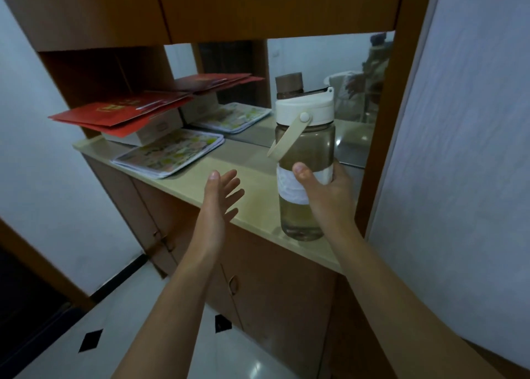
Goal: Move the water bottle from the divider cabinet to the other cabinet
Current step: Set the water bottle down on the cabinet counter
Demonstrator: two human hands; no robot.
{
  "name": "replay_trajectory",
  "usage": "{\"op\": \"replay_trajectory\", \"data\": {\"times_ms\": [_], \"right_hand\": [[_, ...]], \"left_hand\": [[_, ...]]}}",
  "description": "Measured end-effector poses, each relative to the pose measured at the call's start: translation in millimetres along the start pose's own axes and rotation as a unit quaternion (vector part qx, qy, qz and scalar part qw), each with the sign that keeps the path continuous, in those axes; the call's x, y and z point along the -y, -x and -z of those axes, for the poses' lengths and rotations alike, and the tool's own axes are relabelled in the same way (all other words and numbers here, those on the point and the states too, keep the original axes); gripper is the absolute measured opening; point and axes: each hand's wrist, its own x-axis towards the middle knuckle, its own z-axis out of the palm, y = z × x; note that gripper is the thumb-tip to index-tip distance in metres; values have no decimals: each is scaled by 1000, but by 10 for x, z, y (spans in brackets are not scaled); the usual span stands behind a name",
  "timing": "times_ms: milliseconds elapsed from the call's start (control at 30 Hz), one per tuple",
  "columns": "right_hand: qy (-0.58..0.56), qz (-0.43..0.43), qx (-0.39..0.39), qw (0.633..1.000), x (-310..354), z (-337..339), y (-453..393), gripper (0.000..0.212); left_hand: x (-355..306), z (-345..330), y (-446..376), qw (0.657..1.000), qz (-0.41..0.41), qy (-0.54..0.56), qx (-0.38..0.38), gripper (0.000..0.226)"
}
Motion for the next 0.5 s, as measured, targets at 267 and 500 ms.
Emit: {"op": "replay_trajectory", "data": {"times_ms": [267,500], "right_hand": [[29,-6,-67,997,-311,-59,-343,34],[47,-33,-130,990,-460,-79,-594,65]], "left_hand": [[185,-285,-433,998,35,-6,52,59],[324,-530,-896,992,42,15,120,62]]}}
